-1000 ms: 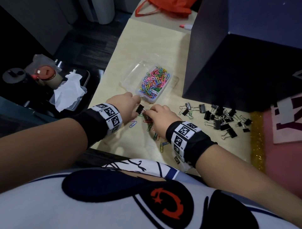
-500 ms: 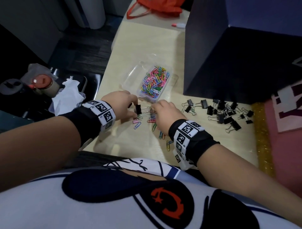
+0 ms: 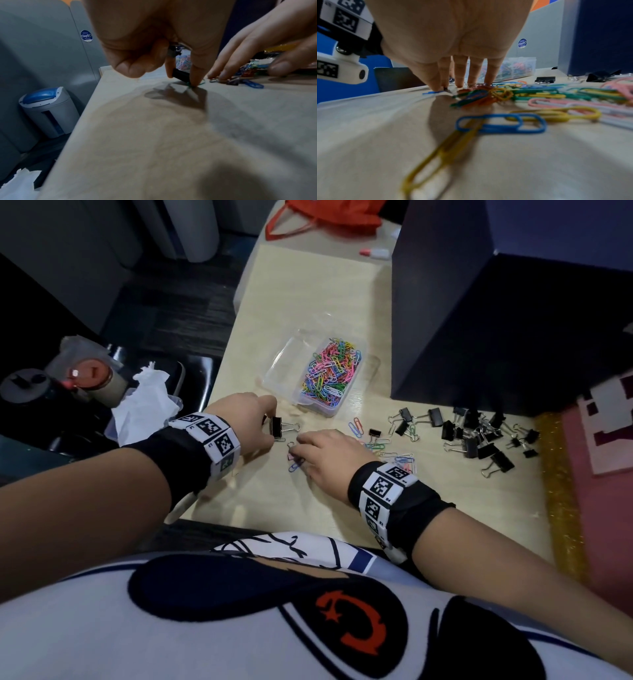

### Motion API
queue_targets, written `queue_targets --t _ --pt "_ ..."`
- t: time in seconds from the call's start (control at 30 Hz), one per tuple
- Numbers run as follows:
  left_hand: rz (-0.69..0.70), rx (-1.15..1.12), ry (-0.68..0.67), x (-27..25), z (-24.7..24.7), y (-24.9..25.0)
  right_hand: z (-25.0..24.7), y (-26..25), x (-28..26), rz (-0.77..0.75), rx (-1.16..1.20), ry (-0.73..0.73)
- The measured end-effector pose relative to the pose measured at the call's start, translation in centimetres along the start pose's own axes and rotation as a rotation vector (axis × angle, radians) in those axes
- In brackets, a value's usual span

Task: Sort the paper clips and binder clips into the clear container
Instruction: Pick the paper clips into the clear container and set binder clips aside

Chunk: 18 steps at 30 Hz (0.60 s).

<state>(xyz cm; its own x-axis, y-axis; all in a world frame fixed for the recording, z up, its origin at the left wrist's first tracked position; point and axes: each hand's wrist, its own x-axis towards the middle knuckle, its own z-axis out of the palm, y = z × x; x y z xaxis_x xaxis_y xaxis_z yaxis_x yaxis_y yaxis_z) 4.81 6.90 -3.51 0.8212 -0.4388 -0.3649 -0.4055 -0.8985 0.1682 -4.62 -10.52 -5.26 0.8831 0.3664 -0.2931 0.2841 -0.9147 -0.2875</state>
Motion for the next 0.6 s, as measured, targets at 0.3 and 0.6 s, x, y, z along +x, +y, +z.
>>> queue_targets --t 0.3,0.6 --pt "-0.013 -0.047 0.006 0.2 -0.2 -0.3 -1.0 0.3 0.3 0.093 -0.081 0.024" --pt "0.017 -0.064 0.009 -0.4 -0.5 -0.1 -0.8 0.5 1.0 0.115 -0.047 -0.007"
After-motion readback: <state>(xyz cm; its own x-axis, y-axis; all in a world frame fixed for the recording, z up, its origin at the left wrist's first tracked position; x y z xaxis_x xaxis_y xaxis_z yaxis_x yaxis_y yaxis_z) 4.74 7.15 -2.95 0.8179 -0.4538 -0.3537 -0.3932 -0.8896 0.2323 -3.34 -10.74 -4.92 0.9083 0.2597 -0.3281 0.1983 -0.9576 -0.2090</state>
